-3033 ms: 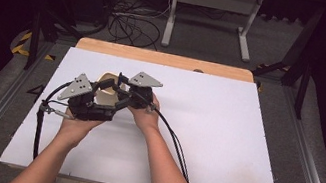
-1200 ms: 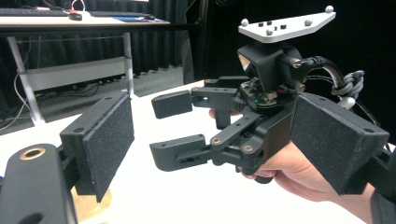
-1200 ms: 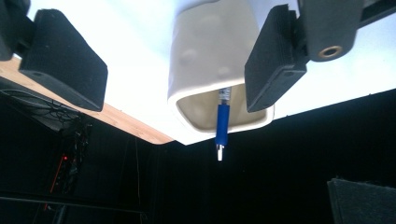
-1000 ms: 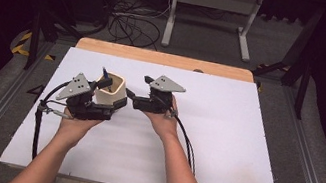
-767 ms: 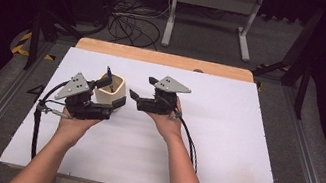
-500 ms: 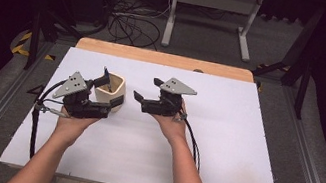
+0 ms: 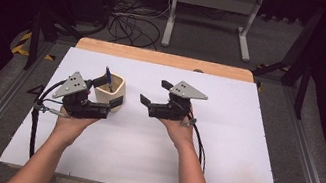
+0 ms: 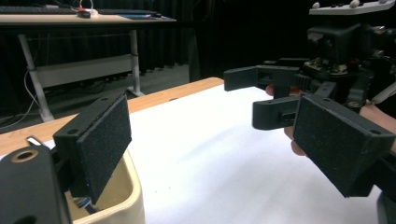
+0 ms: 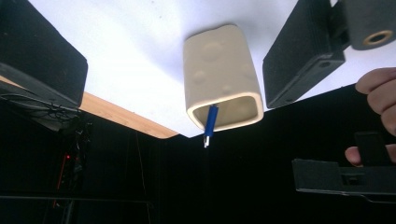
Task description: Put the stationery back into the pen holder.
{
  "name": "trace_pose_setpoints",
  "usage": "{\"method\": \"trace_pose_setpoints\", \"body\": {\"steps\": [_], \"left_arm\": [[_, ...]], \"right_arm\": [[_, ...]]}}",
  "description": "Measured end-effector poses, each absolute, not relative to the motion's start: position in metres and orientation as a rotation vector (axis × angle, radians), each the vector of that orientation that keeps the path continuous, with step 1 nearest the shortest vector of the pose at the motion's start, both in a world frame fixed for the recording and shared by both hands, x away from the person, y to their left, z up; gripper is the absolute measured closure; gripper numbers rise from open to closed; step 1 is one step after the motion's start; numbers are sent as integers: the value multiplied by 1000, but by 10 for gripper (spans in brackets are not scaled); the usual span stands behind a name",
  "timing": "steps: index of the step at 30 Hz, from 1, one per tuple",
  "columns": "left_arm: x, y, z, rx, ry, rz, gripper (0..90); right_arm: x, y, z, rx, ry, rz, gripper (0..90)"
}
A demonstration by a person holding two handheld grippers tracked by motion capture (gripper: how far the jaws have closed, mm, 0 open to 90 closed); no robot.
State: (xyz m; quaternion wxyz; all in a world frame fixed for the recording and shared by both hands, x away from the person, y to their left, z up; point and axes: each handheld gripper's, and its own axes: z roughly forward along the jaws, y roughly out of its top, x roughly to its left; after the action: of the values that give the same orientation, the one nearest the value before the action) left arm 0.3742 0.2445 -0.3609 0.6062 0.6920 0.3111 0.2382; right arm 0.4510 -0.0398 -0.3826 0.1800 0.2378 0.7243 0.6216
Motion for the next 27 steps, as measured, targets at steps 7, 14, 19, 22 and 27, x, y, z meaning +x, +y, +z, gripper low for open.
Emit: {"method": "trace_pose_setpoints", "body": {"steps": [7,14,19,22,27], "left_arm": [[374,244,-361,1603,720,559,123],[374,245,-361,1604,721,560,121],[374,249,-359,1597,725,569,120],[374,252,-358,1591,730,573,119],[374,255,-356,1594,730,577,114]], "right_arm": [[446,-49,-380,688,2040,1767,41],[442,-59,-379,707,2032,1772,16],[438,-66,-377,716,2024,1784,2],[436,-70,-375,710,2011,1790,1],[433,-78,-373,716,1997,1813,0]]}}
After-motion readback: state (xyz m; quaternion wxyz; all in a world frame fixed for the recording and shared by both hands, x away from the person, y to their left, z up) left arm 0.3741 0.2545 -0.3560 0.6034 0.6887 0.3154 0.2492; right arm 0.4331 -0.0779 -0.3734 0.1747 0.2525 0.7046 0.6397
